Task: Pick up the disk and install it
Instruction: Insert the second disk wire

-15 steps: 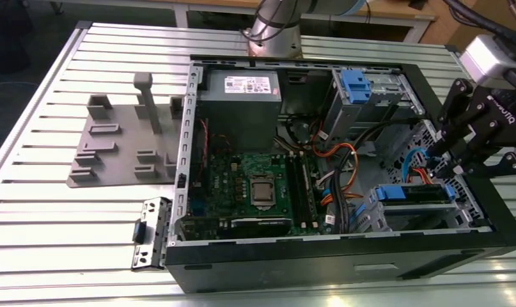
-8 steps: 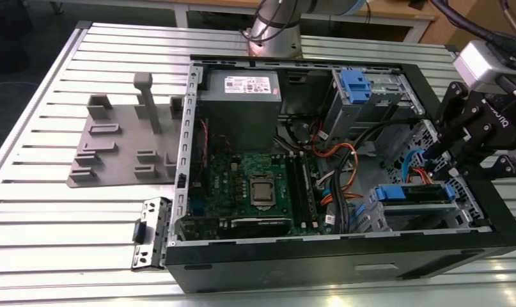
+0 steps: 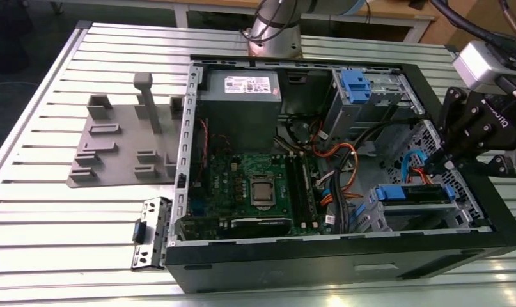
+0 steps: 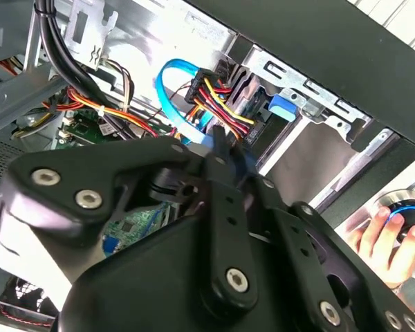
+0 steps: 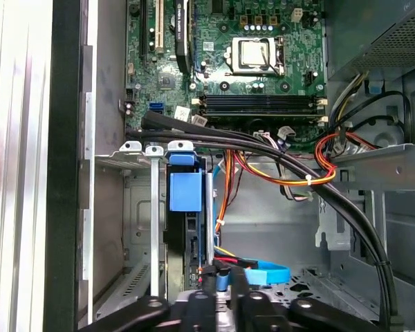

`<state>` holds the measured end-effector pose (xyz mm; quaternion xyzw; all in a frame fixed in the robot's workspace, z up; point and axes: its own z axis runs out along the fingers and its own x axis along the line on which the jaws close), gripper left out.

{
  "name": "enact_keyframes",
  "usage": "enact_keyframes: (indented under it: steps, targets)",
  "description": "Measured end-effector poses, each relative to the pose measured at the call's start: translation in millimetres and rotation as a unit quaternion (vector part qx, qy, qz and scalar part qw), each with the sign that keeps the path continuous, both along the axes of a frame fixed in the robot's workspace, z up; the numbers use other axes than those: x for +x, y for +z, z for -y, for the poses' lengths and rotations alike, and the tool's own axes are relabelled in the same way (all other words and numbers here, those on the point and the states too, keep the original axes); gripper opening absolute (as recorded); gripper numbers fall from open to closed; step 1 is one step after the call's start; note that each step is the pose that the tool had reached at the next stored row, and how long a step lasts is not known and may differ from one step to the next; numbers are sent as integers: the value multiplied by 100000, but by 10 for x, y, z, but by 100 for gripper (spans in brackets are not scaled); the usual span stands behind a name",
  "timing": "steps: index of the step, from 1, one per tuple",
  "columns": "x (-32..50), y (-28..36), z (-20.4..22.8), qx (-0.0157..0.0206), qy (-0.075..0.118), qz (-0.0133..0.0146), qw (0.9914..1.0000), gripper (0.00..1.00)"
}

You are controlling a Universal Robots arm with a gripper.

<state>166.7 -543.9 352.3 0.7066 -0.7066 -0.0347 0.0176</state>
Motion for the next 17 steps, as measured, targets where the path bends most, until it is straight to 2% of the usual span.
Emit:
enact_keyframes:
  steps: [1,7,9,11,12,13,16,17]
  targets:
    - [0,0,0,0,-1,0,100000,16]
    - [-1,-4,2,9,6,1,100000,16]
    - [-12,-3,25,6,10,3,100000,16]
    - [-29,-4,72,39,15,25,100000,16]
    - [-36,-4,91,191,17,28,100000,16]
    - [-44,-5,106,579,13,30,99998,16]
    - [-64,-10,150,2037,12,26,99979,16]
    - [-69,-11,171,2279,15,27,99974,16]
